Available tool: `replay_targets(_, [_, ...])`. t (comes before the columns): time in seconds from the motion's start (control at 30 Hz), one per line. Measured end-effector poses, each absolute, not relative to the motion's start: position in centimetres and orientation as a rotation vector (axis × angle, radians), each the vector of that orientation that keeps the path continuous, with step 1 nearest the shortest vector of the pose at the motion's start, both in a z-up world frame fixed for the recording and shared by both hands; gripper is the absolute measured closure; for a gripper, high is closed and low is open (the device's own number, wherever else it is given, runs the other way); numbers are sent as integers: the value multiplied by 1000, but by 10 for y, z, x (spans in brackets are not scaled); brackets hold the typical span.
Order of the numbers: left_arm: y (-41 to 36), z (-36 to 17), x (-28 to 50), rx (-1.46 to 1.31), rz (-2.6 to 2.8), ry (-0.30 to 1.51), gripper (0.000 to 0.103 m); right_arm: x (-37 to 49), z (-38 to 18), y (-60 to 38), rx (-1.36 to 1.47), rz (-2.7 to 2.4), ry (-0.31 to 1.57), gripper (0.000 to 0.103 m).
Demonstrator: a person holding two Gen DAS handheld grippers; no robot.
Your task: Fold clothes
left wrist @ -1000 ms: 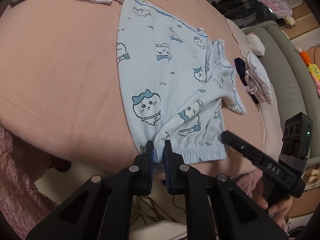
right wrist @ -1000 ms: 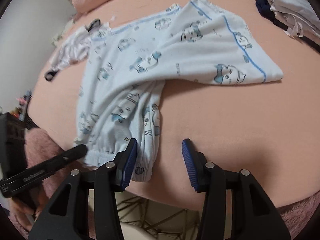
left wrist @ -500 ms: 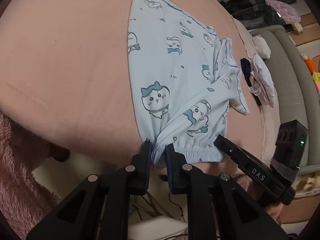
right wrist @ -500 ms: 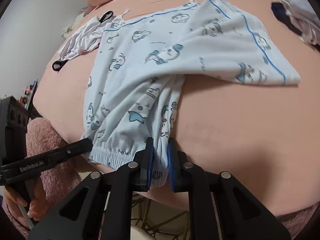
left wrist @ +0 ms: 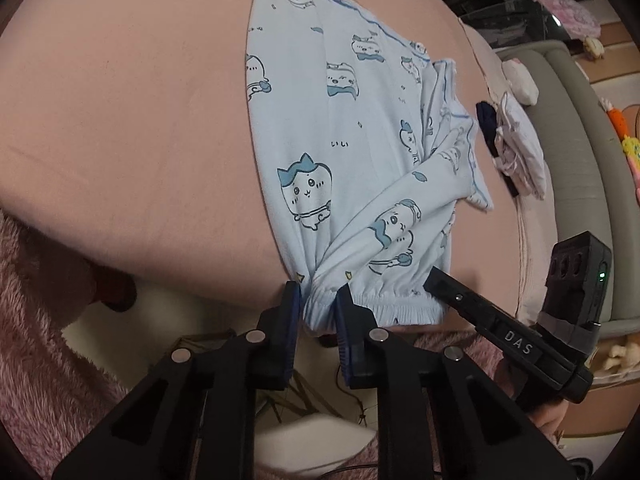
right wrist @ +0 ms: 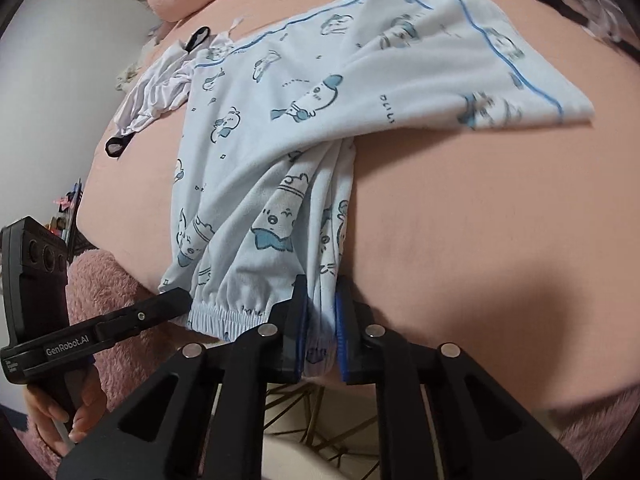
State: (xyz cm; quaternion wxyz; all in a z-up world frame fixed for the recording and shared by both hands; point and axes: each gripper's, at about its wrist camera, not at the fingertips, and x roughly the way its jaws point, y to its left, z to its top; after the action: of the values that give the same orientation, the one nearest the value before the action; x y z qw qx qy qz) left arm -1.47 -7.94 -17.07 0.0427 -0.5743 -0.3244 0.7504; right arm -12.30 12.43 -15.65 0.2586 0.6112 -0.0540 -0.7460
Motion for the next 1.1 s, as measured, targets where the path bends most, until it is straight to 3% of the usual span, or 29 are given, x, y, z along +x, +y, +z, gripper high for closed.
replay_targets(0.23, [-85,-175,-10,-1806,2213,-1034,82,-112,-155,127,1683,-1991,-136,92])
replay_targets(0.3, [-88,-166,-9,-1811,2218,-1033,71,-110,-153,133,1671,-1976,-155,89])
replay_targets(0.33, [-89,-157,-9,-1802,2236,-1026,65,-111,-151,142,1672,-1977,-200,88])
replay_targets(0.43, [-89,-127,-13,-1748,2302,-966,65,-113,-133,185,1642,-2001,-419,83])
replay_targets(0.5, [-73,-107,-26,-1679,2365,-823,65,-114,-118,220,1595,-2067,-524,79])
replay_targets(0.63, [-1,-91,-84,-1583,2337,-503,65,-144,-114,262,1627,-2323,-413,76])
replay_targets(0.83, [121,-113,-156,-1583,2286,-194,63,-191,-121,291,1533,-2448,-520,77])
replay_targets(1.03, [195,-141,-190,-1490,2248,118,60,-173,-149,340,1596,-2478,-675,78])
replay_targets(1.1, [201,-149,-194,-1509,2291,190,71,-173,-145,345,1562,-2474,-699,78])
